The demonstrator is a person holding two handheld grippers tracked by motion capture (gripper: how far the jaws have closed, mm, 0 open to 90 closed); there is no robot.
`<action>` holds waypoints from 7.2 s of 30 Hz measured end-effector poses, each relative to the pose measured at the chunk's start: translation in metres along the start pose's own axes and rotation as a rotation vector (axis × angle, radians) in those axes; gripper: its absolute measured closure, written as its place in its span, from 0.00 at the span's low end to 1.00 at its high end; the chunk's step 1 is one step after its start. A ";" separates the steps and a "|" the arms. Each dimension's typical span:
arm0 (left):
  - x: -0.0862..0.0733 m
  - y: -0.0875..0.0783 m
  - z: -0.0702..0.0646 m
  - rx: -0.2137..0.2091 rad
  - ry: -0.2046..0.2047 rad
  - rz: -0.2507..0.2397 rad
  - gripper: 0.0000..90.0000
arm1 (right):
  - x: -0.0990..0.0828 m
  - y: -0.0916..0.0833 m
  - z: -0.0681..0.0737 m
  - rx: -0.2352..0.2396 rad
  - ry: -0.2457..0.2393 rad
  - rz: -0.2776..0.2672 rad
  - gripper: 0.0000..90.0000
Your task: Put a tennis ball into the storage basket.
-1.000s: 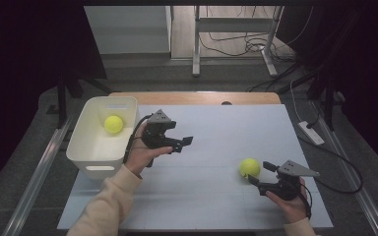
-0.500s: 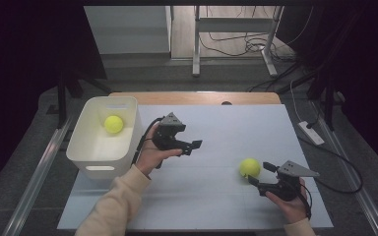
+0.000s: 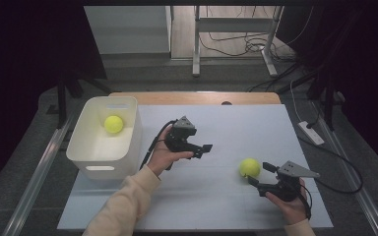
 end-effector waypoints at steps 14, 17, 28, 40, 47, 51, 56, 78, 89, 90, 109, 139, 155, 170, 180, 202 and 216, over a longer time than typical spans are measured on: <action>0.001 0.022 -0.010 -0.035 0.029 0.023 0.14 | -0.002 -0.003 -0.003 -0.007 0.005 0.002 0.20; 0.000 0.027 -0.013 -0.044 0.032 0.028 0.14 | -0.001 -0.004 -0.003 -0.008 0.005 -0.002 0.20; -0.004 0.042 -0.020 -0.090 0.049 0.033 0.14 | 0.002 -0.003 0.001 0.000 -0.002 -0.007 0.20; -0.008 0.057 -0.032 -0.115 0.078 0.055 0.14 | 0.006 -0.004 0.002 -0.002 -0.004 -0.019 0.20; -0.011 0.067 -0.039 -0.138 0.090 0.064 0.14 | 0.007 -0.004 0.004 0.004 -0.004 -0.020 0.20; -0.011 0.072 -0.043 -0.142 0.097 0.068 0.14 | 0.006 -0.004 0.004 0.007 -0.001 -0.019 0.20; -0.013 0.079 -0.047 -0.155 0.100 0.077 0.14 | 0.006 -0.004 0.004 0.007 -0.001 -0.020 0.20; -0.018 0.098 -0.065 -0.209 0.167 0.130 0.11 | 0.008 -0.006 0.002 0.009 0.006 -0.029 0.20; -0.017 0.108 -0.076 -0.231 0.210 0.141 0.10 | 0.010 -0.007 0.002 0.009 0.008 -0.038 0.20; -0.017 0.110 -0.077 -0.234 0.207 0.140 0.10 | 0.010 -0.008 0.002 0.009 0.008 -0.038 0.20; -0.020 0.133 -0.087 -0.255 0.220 0.146 0.10 | 0.012 -0.007 0.003 0.011 0.006 -0.045 0.20; -0.023 0.143 -0.087 -0.239 0.203 0.166 0.30 | 0.010 -0.008 0.001 0.004 0.002 -0.039 0.20; -0.014 0.118 -0.071 -0.193 0.168 0.103 0.30 | 0.009 -0.007 0.001 0.001 0.003 -0.035 0.20; -0.011 0.094 -0.060 -0.154 0.159 0.070 0.30 | 0.008 -0.006 0.001 0.001 0.004 -0.030 0.20; -0.011 0.073 -0.050 -0.124 0.155 0.041 0.30 | 0.007 -0.005 0.001 0.003 0.000 -0.025 0.20; -0.013 0.046 -0.034 -0.070 0.124 -0.001 0.30 | 0.006 -0.003 0.001 -0.001 -0.002 -0.019 0.20; -0.016 0.027 -0.024 -0.040 0.095 -0.031 0.30 | 0.005 -0.002 0.002 -0.003 0.000 -0.014 0.20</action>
Point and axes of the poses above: each handheld gripper's, and its own axes: y roughly forward along the jaws, x roughly out of its top, z roughly to its left, the point moved 8 cm from there along y, roughly forward along the jaws, and after that the axes turned 1 degree about -y, right-handed, at the moved point
